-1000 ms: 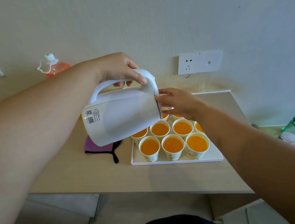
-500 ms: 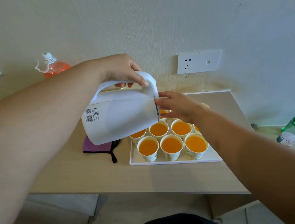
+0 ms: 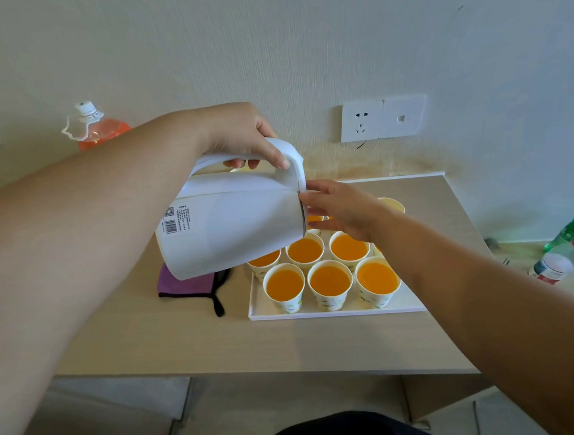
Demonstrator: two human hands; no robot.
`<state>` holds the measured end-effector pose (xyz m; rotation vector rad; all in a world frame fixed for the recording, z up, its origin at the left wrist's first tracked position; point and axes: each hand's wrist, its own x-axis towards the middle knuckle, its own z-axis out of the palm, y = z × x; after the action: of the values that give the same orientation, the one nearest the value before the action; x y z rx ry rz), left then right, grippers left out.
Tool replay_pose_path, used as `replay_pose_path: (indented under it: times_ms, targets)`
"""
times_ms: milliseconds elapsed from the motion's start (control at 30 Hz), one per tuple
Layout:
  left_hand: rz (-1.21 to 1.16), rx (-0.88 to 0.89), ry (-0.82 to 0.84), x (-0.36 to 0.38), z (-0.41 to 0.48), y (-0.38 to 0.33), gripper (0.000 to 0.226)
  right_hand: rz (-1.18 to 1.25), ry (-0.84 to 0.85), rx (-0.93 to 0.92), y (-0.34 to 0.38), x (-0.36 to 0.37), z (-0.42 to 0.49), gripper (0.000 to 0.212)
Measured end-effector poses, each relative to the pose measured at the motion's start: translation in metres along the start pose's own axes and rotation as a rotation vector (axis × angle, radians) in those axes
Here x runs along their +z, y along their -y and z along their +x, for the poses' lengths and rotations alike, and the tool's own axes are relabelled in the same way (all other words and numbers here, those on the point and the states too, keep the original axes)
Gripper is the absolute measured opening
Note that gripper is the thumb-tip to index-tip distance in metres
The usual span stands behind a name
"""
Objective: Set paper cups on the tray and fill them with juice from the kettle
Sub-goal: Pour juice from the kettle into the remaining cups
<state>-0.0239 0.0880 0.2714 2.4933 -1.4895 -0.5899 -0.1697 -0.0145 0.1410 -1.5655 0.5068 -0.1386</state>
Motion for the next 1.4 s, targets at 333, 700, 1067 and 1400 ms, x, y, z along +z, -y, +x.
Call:
replay_pose_path:
  times_ms: [333,700,1067,1400]
  targets:
    - [0.024,-0.004,-0.009,-0.002,-0.003,-0.004,0.024,-0.001,-0.005,-0.012,0.001,0.001,-0.002,0.025]
    - [-0.012,0.001,-0.003,-0.002,-0.006,-0.003,0.024,-0.028,-0.015,0.005,0.001,0.003,0.000,0.033]
    - [-0.158,-0.071,-0.080,-0.013,-0.024,0.014,0.025,-0.129,-0.080,-0.132,0.021,0.008,-0.003,0.028]
    - [-0.720,-0.178,-0.315,-0.013,-0.078,0.084,0.044,-0.352,-0.071,-0.432,0.069,0.038,0.005,0.031]
